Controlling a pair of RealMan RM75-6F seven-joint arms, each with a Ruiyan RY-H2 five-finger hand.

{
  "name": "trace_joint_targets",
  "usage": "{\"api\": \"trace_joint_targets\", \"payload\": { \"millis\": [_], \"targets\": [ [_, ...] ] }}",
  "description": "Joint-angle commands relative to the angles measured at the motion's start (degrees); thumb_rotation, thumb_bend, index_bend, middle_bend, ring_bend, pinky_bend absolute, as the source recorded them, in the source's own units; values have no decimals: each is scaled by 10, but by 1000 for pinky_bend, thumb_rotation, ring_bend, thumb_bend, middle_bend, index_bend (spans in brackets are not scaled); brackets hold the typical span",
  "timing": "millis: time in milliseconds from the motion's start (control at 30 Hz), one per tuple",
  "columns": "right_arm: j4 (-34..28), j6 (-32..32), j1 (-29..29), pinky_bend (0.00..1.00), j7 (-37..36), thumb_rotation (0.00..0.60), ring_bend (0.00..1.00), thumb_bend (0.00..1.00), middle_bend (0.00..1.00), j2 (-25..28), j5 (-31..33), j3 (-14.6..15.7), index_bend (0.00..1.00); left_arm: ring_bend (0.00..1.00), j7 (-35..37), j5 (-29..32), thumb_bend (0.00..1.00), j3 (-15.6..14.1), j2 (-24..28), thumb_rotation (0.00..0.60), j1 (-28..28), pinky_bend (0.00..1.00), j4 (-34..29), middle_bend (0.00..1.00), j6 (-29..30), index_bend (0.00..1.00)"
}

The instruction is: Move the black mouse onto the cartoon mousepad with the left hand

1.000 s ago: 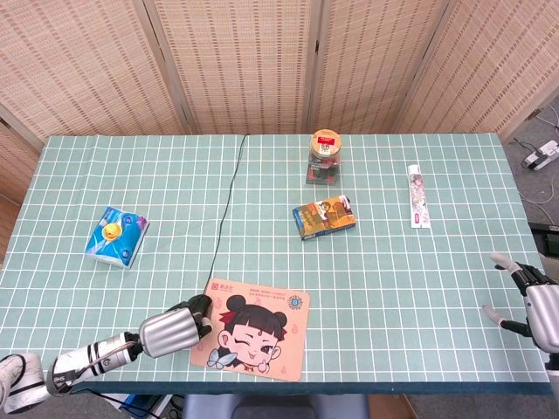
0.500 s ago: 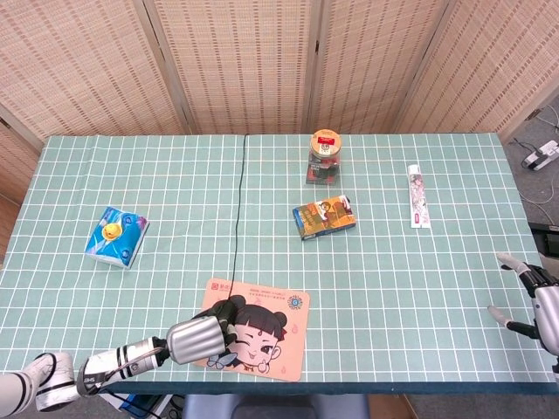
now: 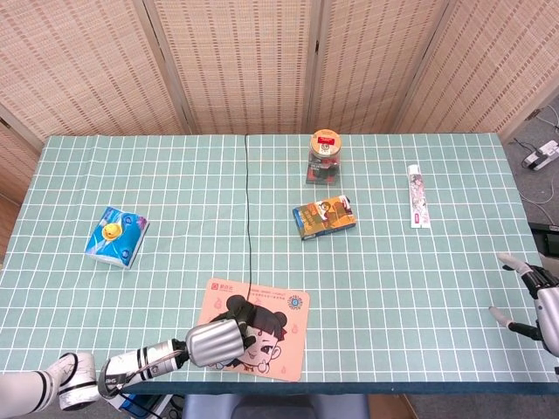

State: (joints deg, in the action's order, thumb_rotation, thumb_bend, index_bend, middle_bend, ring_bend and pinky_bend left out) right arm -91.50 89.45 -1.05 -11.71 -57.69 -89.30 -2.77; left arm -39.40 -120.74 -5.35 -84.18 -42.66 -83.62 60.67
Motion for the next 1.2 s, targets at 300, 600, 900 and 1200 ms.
{"api": "trace_joint_targets", "payload": {
  "millis": [300,600,900,1200],
  "targets": [
    [2,4,2,478,-8,600,299,122,314,3,-1,0,201,1000,-46,12,187,9,-16,600,-3,1000,-6,713,-28,458],
    [2,7,3,477,-10,600,299,122,314,3,-3,0,201,1000,-51,11,187,-1,-4,600,-7,1000,-28,713,-38,200],
    [2,12,6,477,-13,600,299,122,314,4,-7,0,201,1000,-28,7,187,-14,32,600,22,1000,-59,713,30,164],
    [2,16,7,477,-9,600,299,134,325,1,-7,-1,222,997,72,14,187,-31,76,600,81,1000,-55,713,165,258]
  ]
}}
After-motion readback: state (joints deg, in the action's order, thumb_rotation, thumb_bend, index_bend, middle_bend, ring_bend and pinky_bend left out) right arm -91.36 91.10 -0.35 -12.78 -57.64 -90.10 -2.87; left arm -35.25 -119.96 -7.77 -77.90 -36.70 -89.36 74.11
